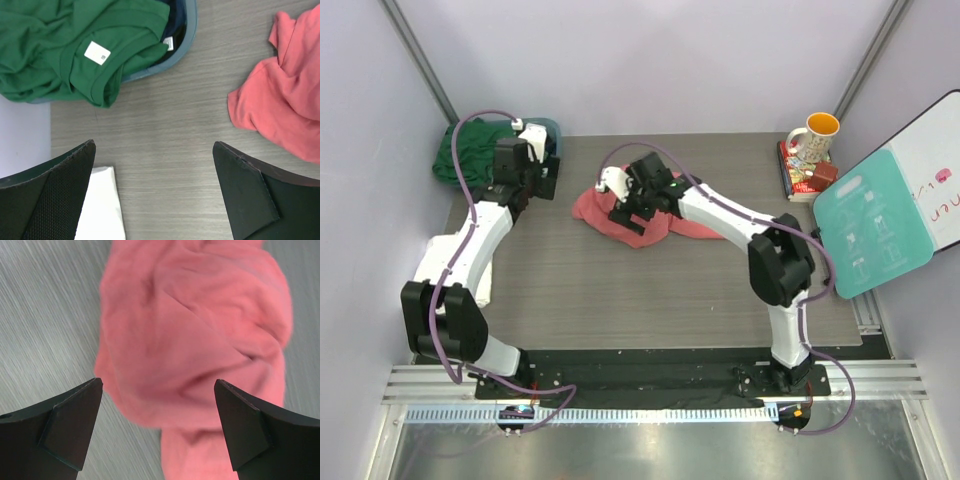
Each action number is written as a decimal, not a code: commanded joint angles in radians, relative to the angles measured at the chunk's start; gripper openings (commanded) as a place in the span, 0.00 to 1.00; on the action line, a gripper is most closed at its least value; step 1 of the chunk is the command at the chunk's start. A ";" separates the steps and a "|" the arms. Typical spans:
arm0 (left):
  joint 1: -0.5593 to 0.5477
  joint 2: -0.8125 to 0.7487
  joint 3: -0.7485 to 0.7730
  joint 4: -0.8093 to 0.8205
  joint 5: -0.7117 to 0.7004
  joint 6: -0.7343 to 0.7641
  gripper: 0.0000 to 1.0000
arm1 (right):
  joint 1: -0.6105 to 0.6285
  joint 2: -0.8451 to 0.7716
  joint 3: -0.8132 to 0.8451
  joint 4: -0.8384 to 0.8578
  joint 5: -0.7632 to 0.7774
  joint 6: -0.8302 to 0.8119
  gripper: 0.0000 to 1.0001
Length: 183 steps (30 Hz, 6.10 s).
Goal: Fold and stack the t-shirts
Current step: Flatten out the tshirt
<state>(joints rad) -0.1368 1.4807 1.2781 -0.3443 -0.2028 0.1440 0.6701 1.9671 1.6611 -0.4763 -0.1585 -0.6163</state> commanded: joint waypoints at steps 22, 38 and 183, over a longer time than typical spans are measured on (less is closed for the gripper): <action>0.046 -0.051 0.000 0.004 0.060 -0.017 1.00 | 0.033 0.259 0.094 0.008 0.040 -0.016 0.72; 0.051 0.021 -0.040 0.091 0.043 -0.035 0.99 | 0.083 0.179 0.801 -0.147 -0.066 0.038 0.01; -0.122 0.403 0.727 -0.728 0.591 0.419 0.00 | -0.058 -0.033 -0.018 0.278 -0.044 0.160 0.98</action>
<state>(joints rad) -0.2623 1.9259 1.9636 -1.0698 0.3969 0.6121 0.5716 1.8961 1.6417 -0.3855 -0.1818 -0.5262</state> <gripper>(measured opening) 0.009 0.984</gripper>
